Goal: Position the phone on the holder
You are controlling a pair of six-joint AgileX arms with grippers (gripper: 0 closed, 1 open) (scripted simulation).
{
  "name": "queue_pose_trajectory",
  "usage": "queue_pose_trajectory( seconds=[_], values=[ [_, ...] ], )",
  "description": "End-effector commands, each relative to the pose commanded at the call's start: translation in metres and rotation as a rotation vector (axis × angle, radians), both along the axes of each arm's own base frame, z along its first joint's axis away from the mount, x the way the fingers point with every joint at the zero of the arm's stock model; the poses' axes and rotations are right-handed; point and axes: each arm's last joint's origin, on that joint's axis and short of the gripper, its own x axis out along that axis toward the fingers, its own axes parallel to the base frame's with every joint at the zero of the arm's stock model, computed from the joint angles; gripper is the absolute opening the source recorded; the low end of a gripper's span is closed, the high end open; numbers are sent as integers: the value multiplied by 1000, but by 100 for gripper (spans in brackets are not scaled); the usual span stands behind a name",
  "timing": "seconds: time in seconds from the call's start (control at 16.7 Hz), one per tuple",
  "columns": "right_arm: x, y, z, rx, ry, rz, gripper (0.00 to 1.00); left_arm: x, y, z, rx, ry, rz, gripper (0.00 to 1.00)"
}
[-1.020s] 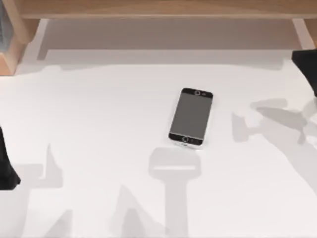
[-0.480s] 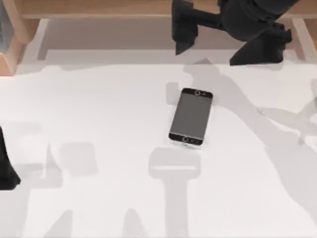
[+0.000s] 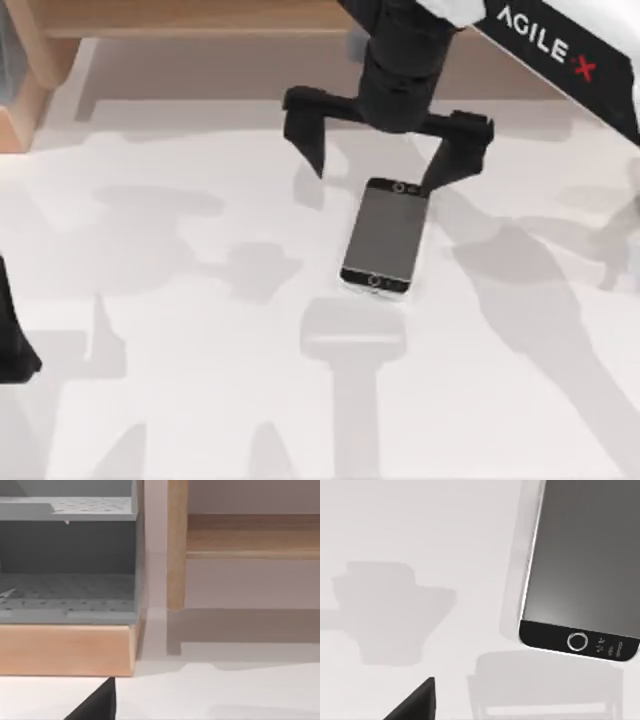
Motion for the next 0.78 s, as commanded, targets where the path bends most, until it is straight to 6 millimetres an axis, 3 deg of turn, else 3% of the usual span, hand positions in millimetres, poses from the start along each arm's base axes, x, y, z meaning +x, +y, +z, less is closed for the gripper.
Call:
queue_pose_trajectory(
  seconds=[0.36, 0.78],
  values=[
    [28, -5, -46, -100, 51, -106, 100, 0, 0, 0, 0, 0, 0, 100],
    [29, -4, -51, -108, 54, -110, 100, 0, 0, 0, 0, 0, 0, 100]
  ],
)
